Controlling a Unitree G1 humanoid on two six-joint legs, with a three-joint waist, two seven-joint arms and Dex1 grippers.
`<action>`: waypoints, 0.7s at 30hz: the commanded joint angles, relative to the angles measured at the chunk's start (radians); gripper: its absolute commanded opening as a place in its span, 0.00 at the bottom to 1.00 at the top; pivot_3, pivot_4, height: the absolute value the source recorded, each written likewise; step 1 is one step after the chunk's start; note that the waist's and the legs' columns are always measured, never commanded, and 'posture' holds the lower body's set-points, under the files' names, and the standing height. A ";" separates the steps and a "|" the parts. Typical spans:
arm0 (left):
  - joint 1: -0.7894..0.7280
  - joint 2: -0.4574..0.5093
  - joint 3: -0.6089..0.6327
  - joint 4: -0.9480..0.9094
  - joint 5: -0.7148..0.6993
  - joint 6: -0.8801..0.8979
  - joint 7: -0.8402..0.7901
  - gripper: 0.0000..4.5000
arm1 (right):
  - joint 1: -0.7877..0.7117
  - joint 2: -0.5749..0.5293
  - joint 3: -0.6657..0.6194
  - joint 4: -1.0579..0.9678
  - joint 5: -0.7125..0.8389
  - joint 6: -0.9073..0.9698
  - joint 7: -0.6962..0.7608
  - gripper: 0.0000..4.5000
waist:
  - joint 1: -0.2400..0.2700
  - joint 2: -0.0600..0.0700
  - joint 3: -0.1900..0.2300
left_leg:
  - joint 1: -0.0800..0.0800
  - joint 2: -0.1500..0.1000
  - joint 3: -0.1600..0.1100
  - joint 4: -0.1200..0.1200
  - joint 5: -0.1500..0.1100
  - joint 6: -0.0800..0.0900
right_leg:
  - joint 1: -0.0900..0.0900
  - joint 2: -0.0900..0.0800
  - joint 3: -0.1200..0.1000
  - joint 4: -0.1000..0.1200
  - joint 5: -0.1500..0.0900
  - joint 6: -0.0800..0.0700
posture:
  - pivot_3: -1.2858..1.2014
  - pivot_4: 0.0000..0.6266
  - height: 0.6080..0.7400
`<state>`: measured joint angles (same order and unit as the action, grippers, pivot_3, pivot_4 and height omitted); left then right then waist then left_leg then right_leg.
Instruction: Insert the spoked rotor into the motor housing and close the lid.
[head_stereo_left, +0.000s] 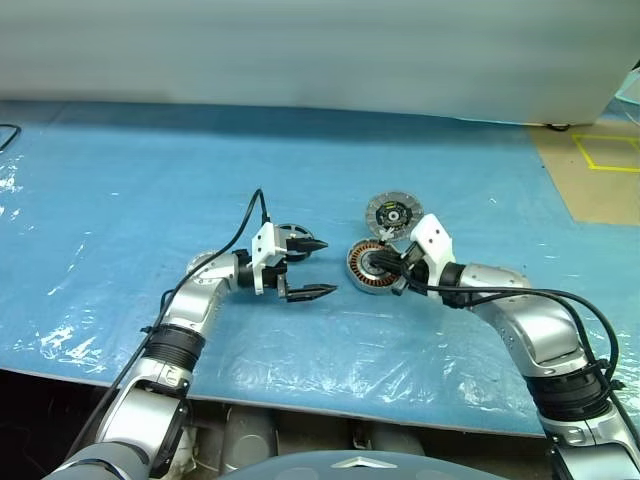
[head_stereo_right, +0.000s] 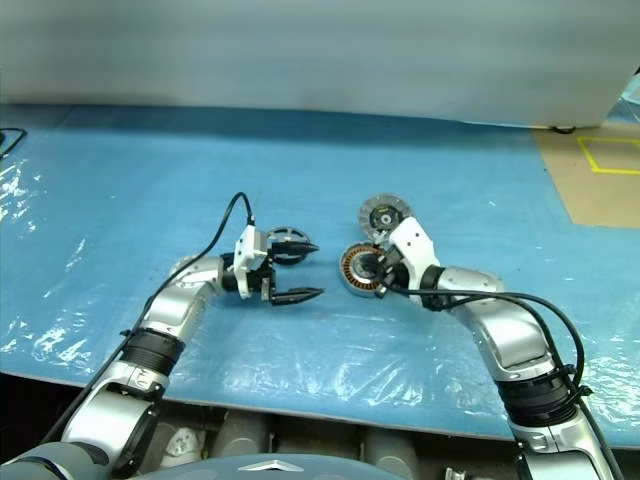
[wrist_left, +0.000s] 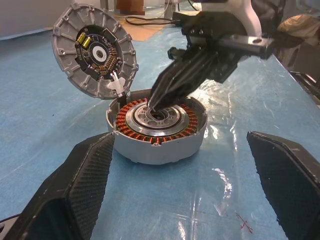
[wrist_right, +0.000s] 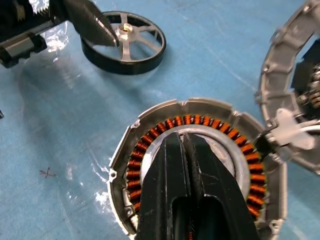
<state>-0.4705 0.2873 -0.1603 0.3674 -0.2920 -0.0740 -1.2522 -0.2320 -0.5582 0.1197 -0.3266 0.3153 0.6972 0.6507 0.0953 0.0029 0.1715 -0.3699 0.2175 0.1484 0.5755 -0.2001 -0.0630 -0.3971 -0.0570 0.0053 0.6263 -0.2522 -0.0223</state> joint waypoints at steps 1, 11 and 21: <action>-0.006 -0.003 0.002 -0.039 -0.015 0.004 -0.001 1.00 | -0.005 0.021 0.002 -0.011 -0.021 -0.026 -0.029 0.00 | 0.000 0.000 0.000 | 0.000 0.000 0.000 0.000 0.000 0.000 | 0.000 0.000 0.000 0.000 0.000 0.000 | 0.52 0.24 1.00; -0.006 -0.009 -0.001 -0.045 -0.015 0.012 -0.002 1.00 | 0.036 0.070 -0.018 0.046 -0.038 -0.067 -0.056 0.00 | 0.000 0.000 0.000 | 0.000 0.000 0.000 0.000 0.000 0.000 | 0.000 0.000 0.000 0.000 0.000 0.000 | 0.52 0.24 1.00; -0.006 -0.011 0.000 -0.041 -0.013 0.012 -0.007 1.00 | 0.139 0.111 -0.135 0.074 0.066 -0.103 -0.026 0.00 | 0.000 0.000 0.000 | 0.001 0.000 0.000 0.000 0.000 0.000 | 0.001 0.000 0.000 0.000 0.000 0.000 | 0.52 0.24 1.00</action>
<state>-0.4703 0.2756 -0.1617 0.3538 -0.2921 -0.0571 -1.2561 -0.1090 -0.4420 -0.0056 -0.2632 0.3794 0.5988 0.6239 0.0958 0.0027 0.1713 -0.3690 0.2176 0.1484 0.5755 -0.2001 -0.0629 -0.3960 -0.0573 0.0050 0.6262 -0.2522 -0.0224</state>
